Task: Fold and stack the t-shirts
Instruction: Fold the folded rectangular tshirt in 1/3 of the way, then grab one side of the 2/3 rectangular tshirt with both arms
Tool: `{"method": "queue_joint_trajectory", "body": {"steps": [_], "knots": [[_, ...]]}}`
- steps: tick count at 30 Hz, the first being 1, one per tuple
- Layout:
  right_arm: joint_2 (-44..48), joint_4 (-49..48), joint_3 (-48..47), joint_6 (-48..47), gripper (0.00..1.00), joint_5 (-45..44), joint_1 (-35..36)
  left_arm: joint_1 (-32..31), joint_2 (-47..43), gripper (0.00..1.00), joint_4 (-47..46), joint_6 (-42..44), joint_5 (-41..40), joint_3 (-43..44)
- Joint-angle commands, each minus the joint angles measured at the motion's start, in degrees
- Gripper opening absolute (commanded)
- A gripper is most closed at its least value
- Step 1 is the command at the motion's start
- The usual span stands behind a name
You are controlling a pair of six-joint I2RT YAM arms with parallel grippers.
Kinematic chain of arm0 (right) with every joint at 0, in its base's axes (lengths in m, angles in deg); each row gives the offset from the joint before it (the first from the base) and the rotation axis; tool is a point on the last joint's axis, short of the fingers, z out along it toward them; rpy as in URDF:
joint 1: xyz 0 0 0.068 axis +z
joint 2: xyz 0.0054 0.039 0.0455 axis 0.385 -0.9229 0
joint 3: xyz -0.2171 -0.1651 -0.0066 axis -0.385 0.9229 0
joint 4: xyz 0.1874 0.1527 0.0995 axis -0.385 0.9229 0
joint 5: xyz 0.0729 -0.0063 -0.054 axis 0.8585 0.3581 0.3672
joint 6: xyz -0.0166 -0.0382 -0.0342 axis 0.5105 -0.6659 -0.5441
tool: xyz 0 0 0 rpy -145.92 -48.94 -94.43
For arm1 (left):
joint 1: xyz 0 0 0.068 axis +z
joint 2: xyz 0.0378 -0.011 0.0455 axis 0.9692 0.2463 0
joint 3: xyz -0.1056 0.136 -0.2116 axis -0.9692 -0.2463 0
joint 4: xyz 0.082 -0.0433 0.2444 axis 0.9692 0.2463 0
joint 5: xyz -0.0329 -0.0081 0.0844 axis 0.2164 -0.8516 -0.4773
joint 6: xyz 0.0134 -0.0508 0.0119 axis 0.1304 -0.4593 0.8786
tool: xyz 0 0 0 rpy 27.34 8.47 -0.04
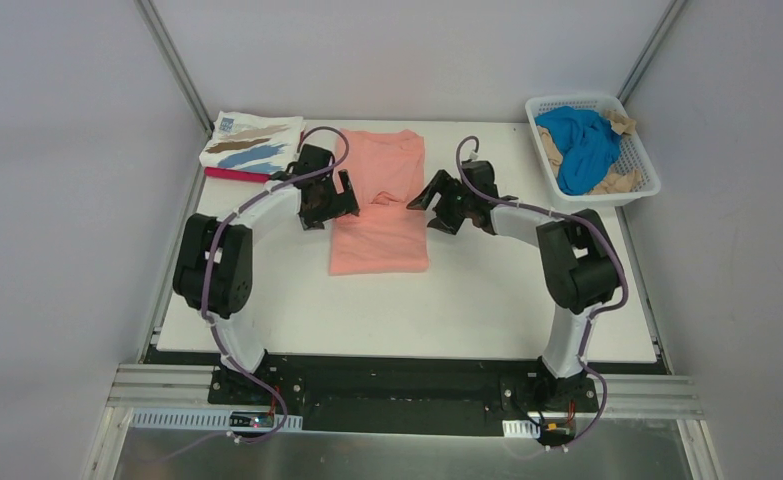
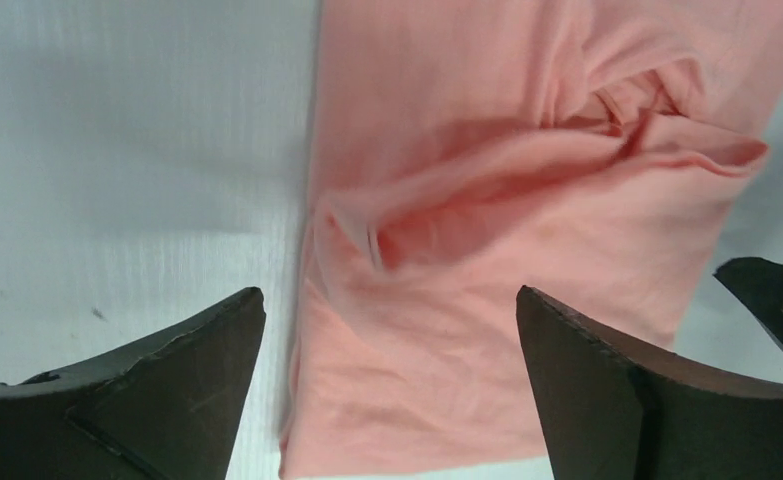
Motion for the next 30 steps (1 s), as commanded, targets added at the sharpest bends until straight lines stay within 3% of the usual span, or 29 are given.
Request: {"method": "queue_joint_trajectory", "body": {"steps": [1, 4, 12, 19, 26, 30], "knots": [[7.26, 0.13, 1.02, -1.99, 0.89, 1.36, 0.3, 0.45, -9.51, 0.99, 0.09, 0.06, 0.76, -2.63], [11.03, 1.57, 3.66, -3.9, 0.99, 1.14, 1.66, 0.45, -14.37, 0.99, 0.05, -0.74, -0.99, -6.38], [19.5, 8.03, 12.67, -2.24, 1.0, -5.29, 6.04, 0.36, -24.83, 0.99, 0.05, -4.24, 2.33, -19.35], [21.73, 8.99, 18.63, 4.0, 0.99, -9.15, 6.63, 0.36, -25.89, 0.95, -1.06, -8.53, 4.24, -28.33], [17.29, 6.4, 19.73, 8.37, 0.85, -8.95, 6.97, 0.36, -21.19, 0.85, -3.86, -11.25, 4.71, -29.66], [15.54, 4.4, 20.7, 10.62, 0.69, -7.94, 7.2, 0.36, -18.12, 0.73, -4.65, -11.74, 6.67, -29.11]]}}
